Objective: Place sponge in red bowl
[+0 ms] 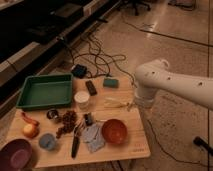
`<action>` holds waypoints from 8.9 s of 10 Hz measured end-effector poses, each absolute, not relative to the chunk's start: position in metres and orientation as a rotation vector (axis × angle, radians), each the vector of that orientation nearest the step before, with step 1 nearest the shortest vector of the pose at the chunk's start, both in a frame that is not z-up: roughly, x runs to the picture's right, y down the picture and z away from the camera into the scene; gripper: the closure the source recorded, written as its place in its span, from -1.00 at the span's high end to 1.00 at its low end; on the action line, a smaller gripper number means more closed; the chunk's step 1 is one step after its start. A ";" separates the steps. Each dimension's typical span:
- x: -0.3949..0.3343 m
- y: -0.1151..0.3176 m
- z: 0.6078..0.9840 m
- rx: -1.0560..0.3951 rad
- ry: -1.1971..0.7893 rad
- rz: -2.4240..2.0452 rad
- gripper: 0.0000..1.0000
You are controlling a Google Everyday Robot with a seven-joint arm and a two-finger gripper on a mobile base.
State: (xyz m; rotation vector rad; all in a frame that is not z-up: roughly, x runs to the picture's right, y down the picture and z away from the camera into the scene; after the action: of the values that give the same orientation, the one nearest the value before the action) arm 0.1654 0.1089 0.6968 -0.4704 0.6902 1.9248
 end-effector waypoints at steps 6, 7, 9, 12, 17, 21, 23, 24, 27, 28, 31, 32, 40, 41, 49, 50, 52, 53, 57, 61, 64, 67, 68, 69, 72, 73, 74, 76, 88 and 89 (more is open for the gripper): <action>0.166 0.109 0.697 -0.470 0.691 1.925 0.30; 0.166 0.109 0.697 -0.470 0.691 1.925 0.30; 0.166 0.109 0.697 -0.470 0.691 1.925 0.30; 0.166 0.109 0.697 -0.470 0.691 1.925 0.30; 0.166 0.111 0.697 -0.472 0.694 1.925 0.30; 0.168 0.109 0.697 -0.465 0.688 1.914 0.30; 0.162 0.090 0.700 -0.480 0.621 1.802 0.30; 0.156 0.081 0.701 -0.531 0.538 1.671 0.30; 0.146 0.067 0.695 -0.689 0.319 1.385 0.30; 0.145 0.061 0.692 -0.741 0.230 1.298 0.30; 0.146 0.047 0.684 -0.814 0.025 1.121 0.30; 0.146 0.044 0.683 -0.822 -0.023 1.082 0.30; 0.162 0.010 0.718 -0.915 0.147 0.570 0.30; 0.163 0.004 0.722 -0.938 0.177 0.475 0.30; 0.163 0.024 0.732 -0.675 0.169 0.313 0.30; 0.165 0.031 0.736 -0.596 0.170 0.295 0.30; 0.162 0.043 0.739 -0.441 0.153 0.251 0.30; 0.160 0.047 0.739 -0.406 0.144 0.236 0.30; 0.163 0.044 0.732 -0.414 0.095 0.186 0.30; 0.202 0.017 0.770 -0.189 -0.009 0.071 0.30; 0.237 0.004 0.804 -0.024 -0.092 0.005 0.30; 0.245 0.004 0.808 0.000 -0.100 -0.002 0.30; 0.242 0.003 0.808 -0.001 -0.102 -0.007 0.30; 0.242 0.000 0.809 -0.002 -0.111 0.002 0.30; 0.250 -0.030 0.835 -0.017 -0.151 0.087 0.30; 0.253 -0.042 0.845 -0.022 -0.166 0.113 0.30; 0.254 -0.060 0.863 -0.032 -0.200 0.151 0.30; 0.253 -0.084 0.886 -0.070 -0.267 0.225 0.30; 0.155 -0.080 0.943 -0.387 -0.413 0.301 0.30; 0.158 -0.083 0.950 -0.402 -0.406 0.291 0.30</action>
State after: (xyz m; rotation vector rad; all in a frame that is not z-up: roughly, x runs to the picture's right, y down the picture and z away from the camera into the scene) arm 0.1580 -0.0833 0.9499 -0.4015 -0.4056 0.2912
